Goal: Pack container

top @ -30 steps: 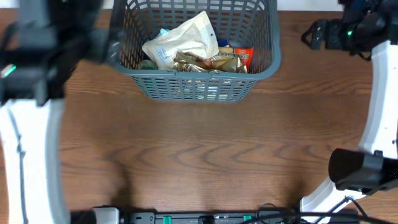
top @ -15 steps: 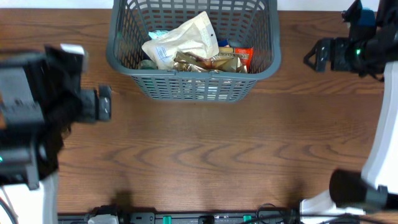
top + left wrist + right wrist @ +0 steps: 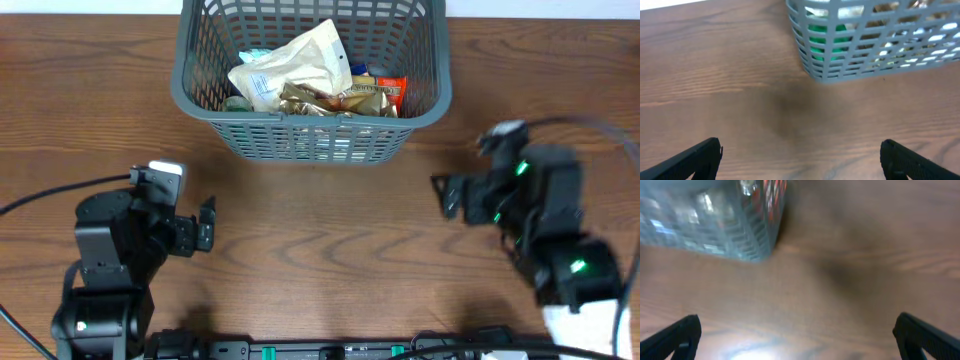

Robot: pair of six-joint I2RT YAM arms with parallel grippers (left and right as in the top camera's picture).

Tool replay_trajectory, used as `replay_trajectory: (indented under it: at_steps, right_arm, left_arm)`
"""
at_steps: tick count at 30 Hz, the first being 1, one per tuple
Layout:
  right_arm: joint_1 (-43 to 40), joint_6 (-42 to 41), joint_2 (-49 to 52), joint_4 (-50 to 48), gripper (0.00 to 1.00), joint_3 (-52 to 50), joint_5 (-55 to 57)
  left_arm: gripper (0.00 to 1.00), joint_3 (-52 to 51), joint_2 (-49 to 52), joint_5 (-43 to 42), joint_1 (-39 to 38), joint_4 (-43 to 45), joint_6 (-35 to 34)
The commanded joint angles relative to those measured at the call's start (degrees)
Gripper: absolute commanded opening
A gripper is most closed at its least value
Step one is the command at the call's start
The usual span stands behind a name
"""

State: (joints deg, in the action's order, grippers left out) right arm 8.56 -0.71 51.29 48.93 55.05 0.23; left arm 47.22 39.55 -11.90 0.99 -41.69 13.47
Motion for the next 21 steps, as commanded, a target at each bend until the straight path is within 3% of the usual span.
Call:
replay_trajectory:
  at_steps: [1,13,21]
  right_arm:
    - [1.66,-2.03,-6.73,-2.29,0.99,-7.63,2.36]
    - [1.60,-2.03,-10.78,8.02,0.99,-12.37,2.36]
    - [1.68,-2.03,-10.93,9.40,0.99,-12.41,2.36]
  left_arm:
    - [0.98,-0.39,-0.24,-0.94,-0.17,0.57,-0.28]
    - [0.99,-0.39,1.27,-0.94,-0.17,0.42,-0.31]
    - [0.98,-0.39,1.27,-0.94,-0.17,0.42,-0.28]
